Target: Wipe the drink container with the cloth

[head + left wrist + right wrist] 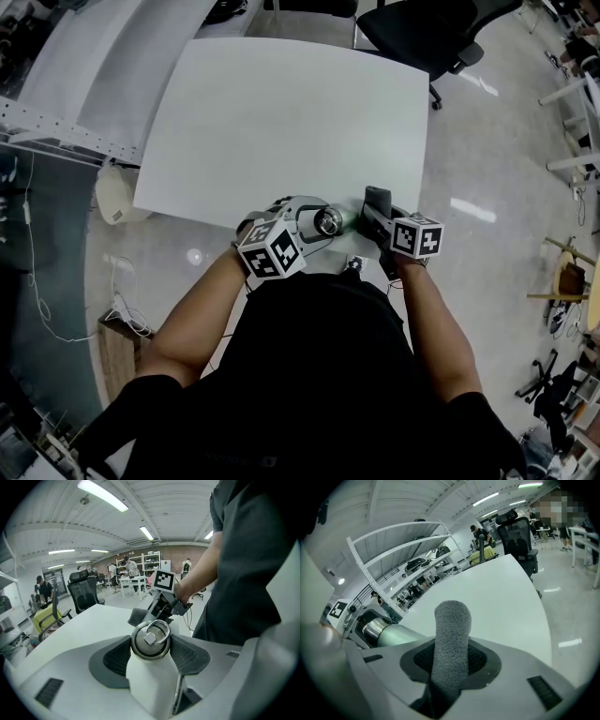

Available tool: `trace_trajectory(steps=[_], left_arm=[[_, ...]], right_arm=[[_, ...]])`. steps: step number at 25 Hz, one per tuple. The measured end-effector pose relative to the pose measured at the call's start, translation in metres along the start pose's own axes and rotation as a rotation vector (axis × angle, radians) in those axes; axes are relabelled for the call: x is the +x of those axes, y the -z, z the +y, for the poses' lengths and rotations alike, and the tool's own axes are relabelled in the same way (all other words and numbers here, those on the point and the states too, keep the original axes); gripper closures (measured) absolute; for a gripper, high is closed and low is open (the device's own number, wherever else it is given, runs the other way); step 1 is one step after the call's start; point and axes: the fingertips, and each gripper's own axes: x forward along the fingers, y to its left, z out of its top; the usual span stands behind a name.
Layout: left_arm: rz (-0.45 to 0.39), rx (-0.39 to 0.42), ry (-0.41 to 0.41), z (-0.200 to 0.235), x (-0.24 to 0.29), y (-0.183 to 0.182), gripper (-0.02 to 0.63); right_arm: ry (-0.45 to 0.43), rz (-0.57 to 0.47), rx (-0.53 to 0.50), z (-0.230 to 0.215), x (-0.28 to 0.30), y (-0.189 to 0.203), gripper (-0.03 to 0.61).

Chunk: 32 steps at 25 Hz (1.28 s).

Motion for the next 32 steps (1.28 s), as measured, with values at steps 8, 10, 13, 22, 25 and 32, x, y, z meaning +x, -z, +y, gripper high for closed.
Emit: trace_trajectory(steps=[8, 10, 13, 22, 25, 32], left_arm=[[0.002, 0.029, -0.004, -0.003, 0.001, -0.002, 0.350], [0.007, 0.040, -0.004, -0.003, 0.001, -0.003, 0.350], [0.014, 0.059, -0.001, -0.005, 0.002, -0.003, 0.350], [0.020, 0.084, -0.002, -0.008, 0.006, -0.007, 0.350], [0.019, 0.079, -0.007, -0.007, 0.005, -0.007, 0.350], [0.021, 0.070, -0.025, -0.009, 0.007, -0.008, 0.350]], right_arm=[[0.035, -0.055, 0.036, -0.008, -0.016, -0.019, 0.466], [0.010, -0.090, 0.045, 0.001, -0.021, -0.032, 0.466], [-0.074, -0.173, 0.114, 0.022, -0.032, -0.057, 0.467], [-0.439, -0.281, 0.299, 0.112, -0.036, -0.096, 0.466], [-0.418, -0.261, 0.282, 0.109, -0.026, -0.095, 0.466], [-0.351, -0.206, 0.288, 0.091, -0.007, -0.086, 0.468]])
